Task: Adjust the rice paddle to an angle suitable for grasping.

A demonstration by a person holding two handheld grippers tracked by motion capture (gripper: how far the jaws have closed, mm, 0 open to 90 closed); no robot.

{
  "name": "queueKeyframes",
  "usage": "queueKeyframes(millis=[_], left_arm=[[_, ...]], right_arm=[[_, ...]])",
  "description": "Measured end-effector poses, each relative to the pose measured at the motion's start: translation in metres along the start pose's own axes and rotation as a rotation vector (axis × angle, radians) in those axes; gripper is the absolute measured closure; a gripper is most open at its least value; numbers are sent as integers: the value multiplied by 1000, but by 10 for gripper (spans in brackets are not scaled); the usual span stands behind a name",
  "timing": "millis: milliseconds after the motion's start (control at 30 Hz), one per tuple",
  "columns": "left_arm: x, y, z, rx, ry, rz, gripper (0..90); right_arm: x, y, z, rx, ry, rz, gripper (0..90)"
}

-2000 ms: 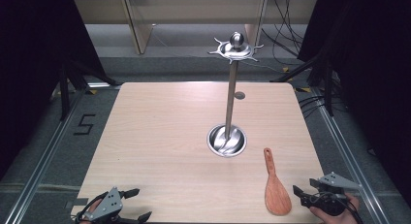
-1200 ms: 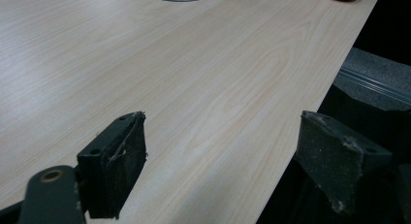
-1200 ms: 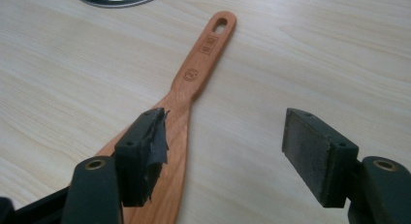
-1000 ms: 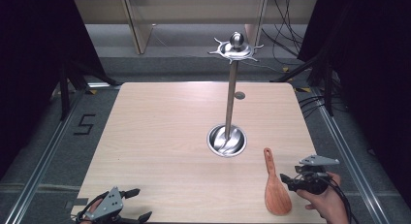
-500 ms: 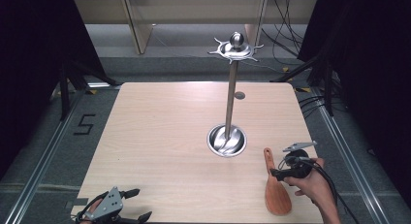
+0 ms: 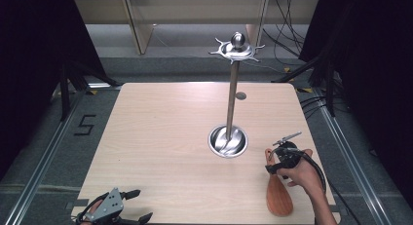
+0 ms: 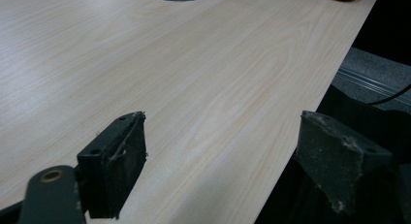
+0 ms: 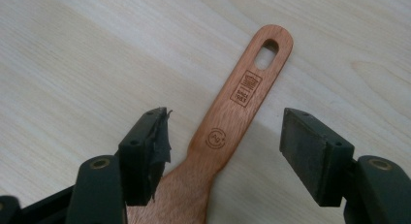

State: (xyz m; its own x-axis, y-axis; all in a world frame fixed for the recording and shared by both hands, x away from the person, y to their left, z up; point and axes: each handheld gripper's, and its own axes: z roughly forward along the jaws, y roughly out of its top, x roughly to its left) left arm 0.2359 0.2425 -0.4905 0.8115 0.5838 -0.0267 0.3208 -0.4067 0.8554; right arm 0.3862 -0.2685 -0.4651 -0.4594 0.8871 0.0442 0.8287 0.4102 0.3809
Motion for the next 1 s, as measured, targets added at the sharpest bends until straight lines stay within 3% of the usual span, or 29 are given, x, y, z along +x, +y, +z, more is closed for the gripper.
queueKeyframes(millis=[100, 167, 200, 267, 400, 433, 467, 500, 533, 567, 633, 667, 700, 733, 767, 867, 900, 1000], left_arm=[[0, 0, 0, 5, -1, 4, 176], [0, 0, 0, 2, -4, -6, 177], [-2, -1, 0, 2, -1, -37, 176], [-1, 0, 0, 3, 1, -21, 176], [-2, -1, 0, 2, -2, -37, 176], [0, 0, 0, 2, -5, -2, 177], [0, 0, 0, 4, -3, 0, 177], [-2, -1, 0, 2, -1, -36, 176], [-2, -1, 0, 1, -2, -37, 176], [-2, -1, 0, 1, -2, -36, 176], [0, 0, 0, 5, -2, 3, 177], [-2, -1, 0, 2, -1, -35, 177], [-2, -1, 0, 1, -2, -37, 176], [-2, -1, 0, 4, -1, -34, 176], [0, 0, 0, 5, -3, 4, 177], [0, 0, 0, 1, -5, -6, 176], [0, 0, 0, 6, -3, 5, 177], [-2, -1, 0, -5, 3, -36, 176]], right_arm=[[-3, 2, 4, 10, -2, -29, 367], [-3, 4, 6, 24, -1, -15, 373], [-4, 4, 8, 25, -1, -20, 374], [-5, 7, 11, 42, -5, -18, 388], [-5, 11, 14, 61, -7, -11, 413], [-4, 12, 14, 81, -5, 4, 435], [-5, 14, 15, 72, 1, -27, 445], [-5, 14, 15, 75, 3, -29, 446], [-2, 16, 16, 113, -10, 20, 448], [-2, 17, 16, 116, -3, 23, 453], [-3, 18, 17, 117, 5, 0, 458], [-4, 18, 18, 122, -11, -9, 470], [-4, 18, 18, 126, -3, -14, 483], [-3, 19, 19, 136, -1, -11, 487], [-3, 19, 19, 138, -3, -16, 502], [-5, 20, 19, 152, 1, -44, 531], [-1, 21, 18, 173, -11, -12, 555], [-5, 22, 18, 178, -3, -77, 653]])
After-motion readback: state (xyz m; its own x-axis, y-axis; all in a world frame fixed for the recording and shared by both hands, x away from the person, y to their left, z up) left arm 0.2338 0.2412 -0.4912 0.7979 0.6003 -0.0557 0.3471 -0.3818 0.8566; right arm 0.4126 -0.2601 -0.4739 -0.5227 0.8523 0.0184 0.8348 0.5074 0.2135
